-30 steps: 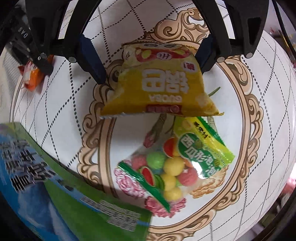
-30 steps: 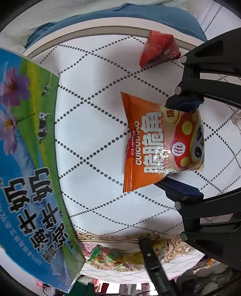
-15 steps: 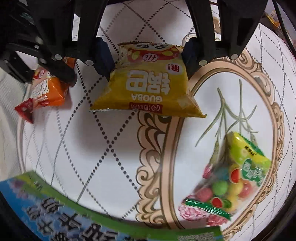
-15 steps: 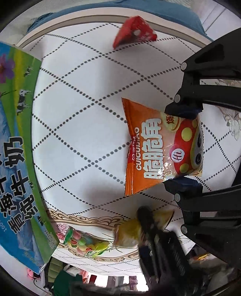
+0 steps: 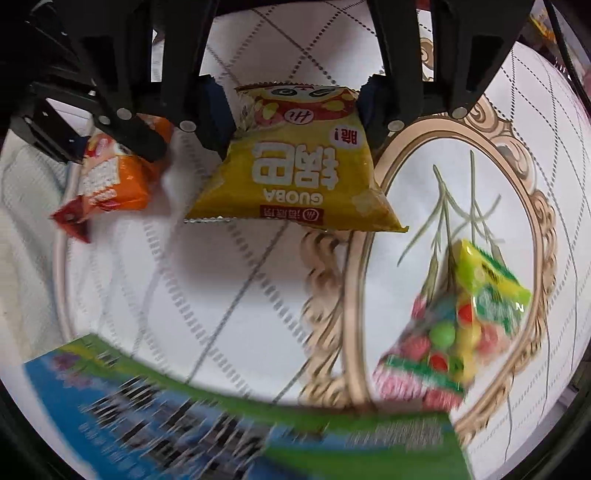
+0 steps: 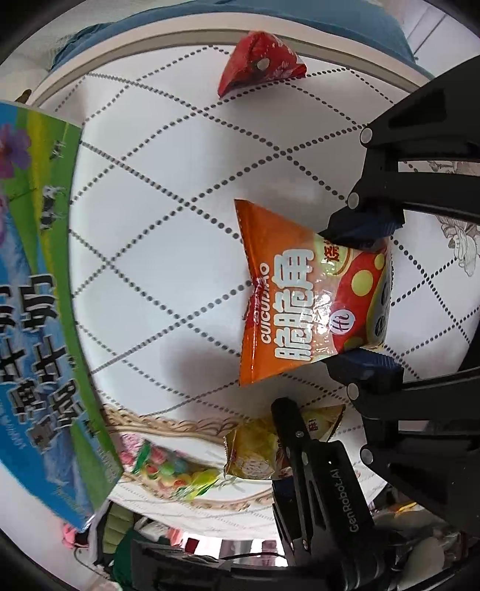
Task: Organize snacks
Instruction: 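Carry both packs into the box and open both tools to release them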
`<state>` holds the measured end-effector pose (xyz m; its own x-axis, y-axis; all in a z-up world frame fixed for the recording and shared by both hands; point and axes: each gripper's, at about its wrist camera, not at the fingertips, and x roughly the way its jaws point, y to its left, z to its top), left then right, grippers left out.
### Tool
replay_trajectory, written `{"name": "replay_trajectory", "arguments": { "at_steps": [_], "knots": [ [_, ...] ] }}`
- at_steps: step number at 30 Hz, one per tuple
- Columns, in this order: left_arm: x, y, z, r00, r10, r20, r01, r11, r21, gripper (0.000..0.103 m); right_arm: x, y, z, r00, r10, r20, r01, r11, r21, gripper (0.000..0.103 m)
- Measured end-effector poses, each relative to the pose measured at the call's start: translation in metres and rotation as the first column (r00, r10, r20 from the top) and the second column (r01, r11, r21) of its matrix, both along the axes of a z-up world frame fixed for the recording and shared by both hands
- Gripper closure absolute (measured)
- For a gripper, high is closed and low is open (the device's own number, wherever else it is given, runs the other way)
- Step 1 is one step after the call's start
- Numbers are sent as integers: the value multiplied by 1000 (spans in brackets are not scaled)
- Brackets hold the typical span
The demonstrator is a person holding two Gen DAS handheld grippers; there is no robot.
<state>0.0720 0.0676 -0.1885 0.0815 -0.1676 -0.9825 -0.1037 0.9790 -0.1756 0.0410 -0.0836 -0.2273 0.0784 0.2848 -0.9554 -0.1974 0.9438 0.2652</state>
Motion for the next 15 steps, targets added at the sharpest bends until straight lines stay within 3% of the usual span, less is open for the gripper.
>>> {"name": "replay_trajectory", "arguments": {
  "at_steps": [4, 9, 12, 15],
  "knots": [
    [10, -3, 45, 998, -7, 69, 11, 998, -59, 51, 6, -9, 31, 999, -26, 40, 24, 998, 52, 53],
    [45, -4, 117, 982, -16, 186, 37, 994, -108, 51, 29, -27, 92, 989, -67, 130, 50, 990, 133, 53],
    [73, 2, 151, 969, -24, 246, 48, 995, -89, 51, 55, -37, 132, 976, -100, 194, 66, 983, 173, 53],
    [103, 14, 172, 958, -40, 286, 45, 999, -13, 51, 85, -38, 159, 961, -120, 251, 78, 982, 169, 53]
  ]
}}
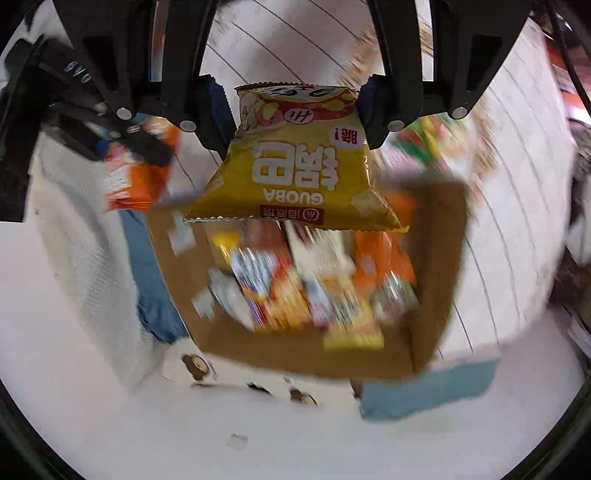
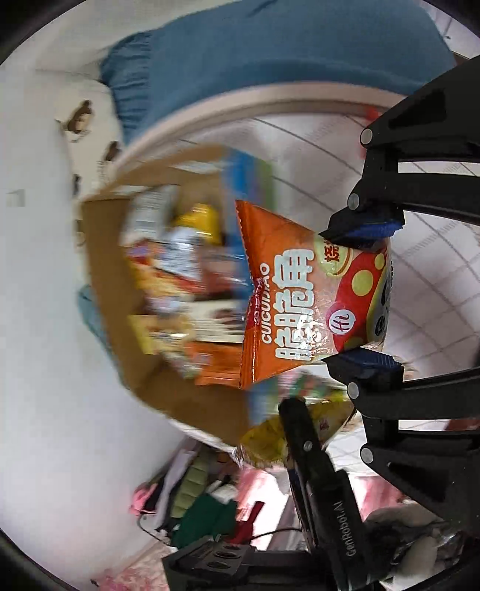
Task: Organize snacks
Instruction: 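Carry both packs into the box and open both tools to release them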
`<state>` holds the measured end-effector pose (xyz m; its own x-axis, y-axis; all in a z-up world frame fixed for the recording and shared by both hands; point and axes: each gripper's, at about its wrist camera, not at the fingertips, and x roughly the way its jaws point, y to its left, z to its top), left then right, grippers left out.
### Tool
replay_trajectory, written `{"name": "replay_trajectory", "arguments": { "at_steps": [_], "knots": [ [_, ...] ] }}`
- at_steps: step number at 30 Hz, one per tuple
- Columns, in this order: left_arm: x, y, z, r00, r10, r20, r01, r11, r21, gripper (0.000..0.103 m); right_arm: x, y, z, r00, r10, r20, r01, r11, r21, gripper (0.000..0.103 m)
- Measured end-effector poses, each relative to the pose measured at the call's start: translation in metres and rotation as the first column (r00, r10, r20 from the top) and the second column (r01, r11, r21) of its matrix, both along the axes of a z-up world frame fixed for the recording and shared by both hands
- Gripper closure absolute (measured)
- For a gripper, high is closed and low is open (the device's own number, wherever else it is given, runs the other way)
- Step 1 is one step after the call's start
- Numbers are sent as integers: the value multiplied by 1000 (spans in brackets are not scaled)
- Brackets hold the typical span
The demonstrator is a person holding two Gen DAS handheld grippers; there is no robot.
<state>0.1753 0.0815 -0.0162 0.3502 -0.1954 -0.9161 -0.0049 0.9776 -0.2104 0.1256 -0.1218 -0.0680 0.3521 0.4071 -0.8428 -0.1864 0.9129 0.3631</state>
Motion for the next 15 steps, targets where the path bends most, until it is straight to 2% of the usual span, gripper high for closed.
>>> {"name": "replay_trajectory", "arguments": {
  "at_steps": [4, 10, 14, 15],
  "knots": [
    [42, 19, 4, 1000, 17, -10, -15, 993, 114, 51, 44, 0, 17, 999, -23, 34, 24, 999, -44, 53],
    [79, 42, -42, 991, 30, -131, 3, 969, 248, 50, 107, 0, 1, 999, -38, -16, 35, 992, -125, 53],
    [91, 47, -70, 977, 46, -209, 9, 967, 254, 49, 130, 2, -19, 997, -48, -68, 35, 985, -170, 52],
    [91, 46, -73, 974, 47, -221, 9, 969, 248, 45, 135, 3, -23, 995, -52, -85, 36, 984, -177, 44]
  ]
}}
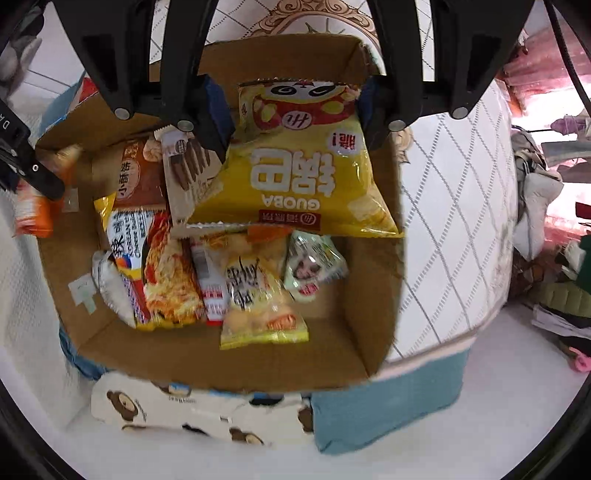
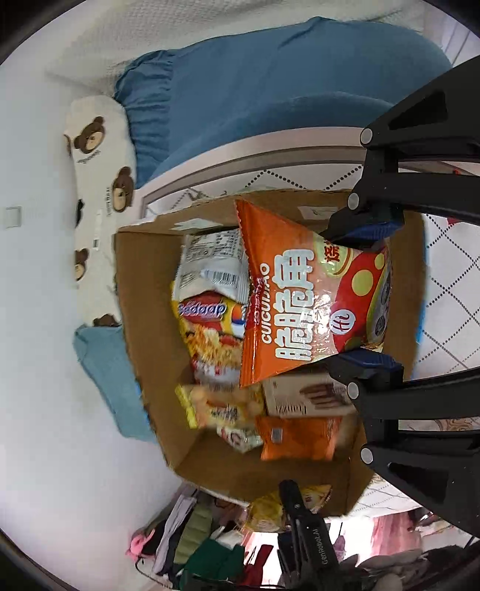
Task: Organize snacks
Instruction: 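Carry both packs into the box and open both tools to release them, then lift both tools back above the remaining snacks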
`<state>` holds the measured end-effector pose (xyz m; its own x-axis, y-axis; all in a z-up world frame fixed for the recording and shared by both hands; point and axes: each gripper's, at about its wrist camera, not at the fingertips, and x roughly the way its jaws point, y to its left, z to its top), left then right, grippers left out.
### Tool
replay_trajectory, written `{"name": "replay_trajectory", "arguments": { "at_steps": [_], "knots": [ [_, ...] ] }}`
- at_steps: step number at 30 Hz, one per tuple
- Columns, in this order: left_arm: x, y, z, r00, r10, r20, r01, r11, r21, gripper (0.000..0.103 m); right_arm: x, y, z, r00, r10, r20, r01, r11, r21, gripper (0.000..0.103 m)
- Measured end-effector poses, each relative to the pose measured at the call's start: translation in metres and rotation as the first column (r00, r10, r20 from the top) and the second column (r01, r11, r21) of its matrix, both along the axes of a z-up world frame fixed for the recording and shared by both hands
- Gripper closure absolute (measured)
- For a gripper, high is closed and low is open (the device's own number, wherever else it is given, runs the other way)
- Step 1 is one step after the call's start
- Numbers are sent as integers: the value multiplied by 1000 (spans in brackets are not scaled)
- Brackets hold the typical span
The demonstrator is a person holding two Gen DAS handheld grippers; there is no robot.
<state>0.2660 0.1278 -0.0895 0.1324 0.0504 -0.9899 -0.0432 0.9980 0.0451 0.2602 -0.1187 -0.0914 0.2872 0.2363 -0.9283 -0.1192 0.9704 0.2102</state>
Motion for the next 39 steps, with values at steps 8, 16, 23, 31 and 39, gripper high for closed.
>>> {"name": "replay_trajectory", "arguments": {
  "at_steps": [8, 16, 23, 31, 39],
  "knots": [
    [-1, 7, -8, 998, 60, 0, -60, 997, -43, 10, 12, 9, -17, 997, -8, -70, 6, 1000, -27, 3],
    [-15, 4, -5, 994, 95, 50, -91, 993, -76, 10, 6, 12, -20, 998, -9, -70, 7, 999, -37, 3],
    [-34, -10, 7, 986, 89, 138, -79, 994, -75, 10, -5, 20, -12, 1000, -3, -24, 2, 998, -59, 3],
    [-57, -22, 28, 965, 92, 244, -75, 994, -80, 10, -26, 24, 9, 998, 13, 56, -7, 995, -99, 3],
    [-97, -29, 61, 924, 84, 373, -63, 996, -69, 10, -66, 21, 43, 982, 22, 186, -1, 994, -114, 3]
  ]
}}
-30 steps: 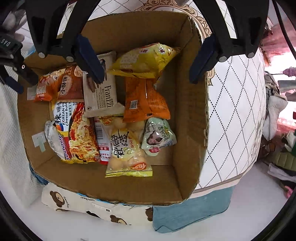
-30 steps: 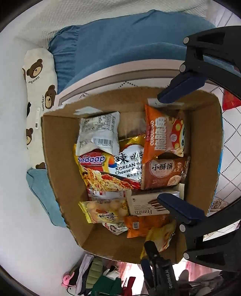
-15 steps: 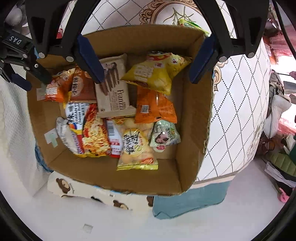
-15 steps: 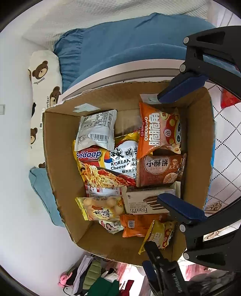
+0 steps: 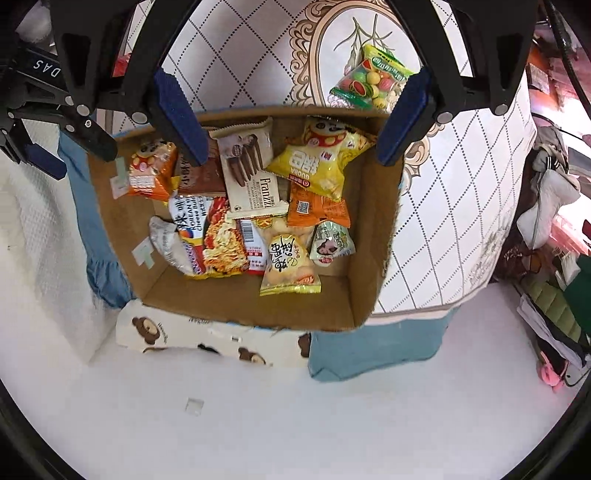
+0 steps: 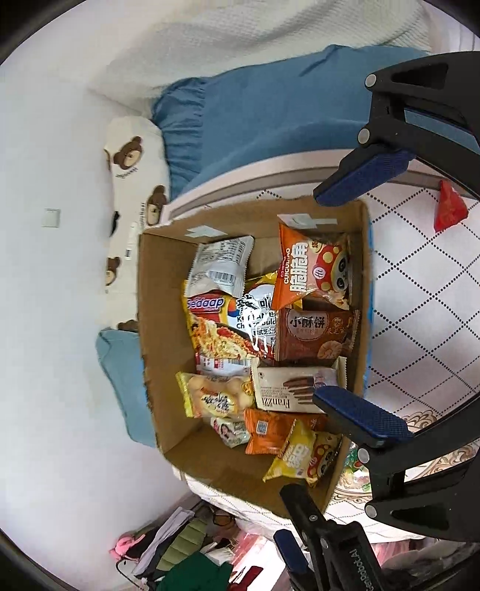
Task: Organize snacks
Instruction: 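Lift both tools back above the remaining snacks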
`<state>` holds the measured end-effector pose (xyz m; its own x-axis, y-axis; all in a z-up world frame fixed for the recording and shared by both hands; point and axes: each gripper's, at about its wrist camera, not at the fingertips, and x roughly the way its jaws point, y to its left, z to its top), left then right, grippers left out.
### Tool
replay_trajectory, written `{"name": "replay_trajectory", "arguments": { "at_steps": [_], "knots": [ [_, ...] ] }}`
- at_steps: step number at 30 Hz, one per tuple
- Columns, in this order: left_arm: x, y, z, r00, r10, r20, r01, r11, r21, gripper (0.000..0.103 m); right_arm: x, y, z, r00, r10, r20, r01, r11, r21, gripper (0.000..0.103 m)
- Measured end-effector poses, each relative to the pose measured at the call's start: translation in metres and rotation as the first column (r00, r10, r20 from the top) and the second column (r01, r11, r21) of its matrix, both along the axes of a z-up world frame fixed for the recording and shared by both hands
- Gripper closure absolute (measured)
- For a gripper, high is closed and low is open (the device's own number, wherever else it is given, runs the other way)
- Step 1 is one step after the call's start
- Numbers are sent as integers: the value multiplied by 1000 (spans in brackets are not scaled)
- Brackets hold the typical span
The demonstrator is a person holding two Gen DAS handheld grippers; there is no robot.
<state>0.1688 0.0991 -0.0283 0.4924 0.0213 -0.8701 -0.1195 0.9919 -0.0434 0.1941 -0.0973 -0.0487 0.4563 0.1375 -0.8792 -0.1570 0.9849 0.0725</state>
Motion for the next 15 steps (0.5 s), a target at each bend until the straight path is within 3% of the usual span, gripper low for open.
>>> {"name": "replay_trajectory", "arguments": {
  "at_steps": [15],
  "knots": [
    [-73, -11, 44, 989, -6, 148, 3, 1000, 19, 10, -82, -10, 55, 981, 0, 193, -2, 1000, 7, 3]
  ]
}}
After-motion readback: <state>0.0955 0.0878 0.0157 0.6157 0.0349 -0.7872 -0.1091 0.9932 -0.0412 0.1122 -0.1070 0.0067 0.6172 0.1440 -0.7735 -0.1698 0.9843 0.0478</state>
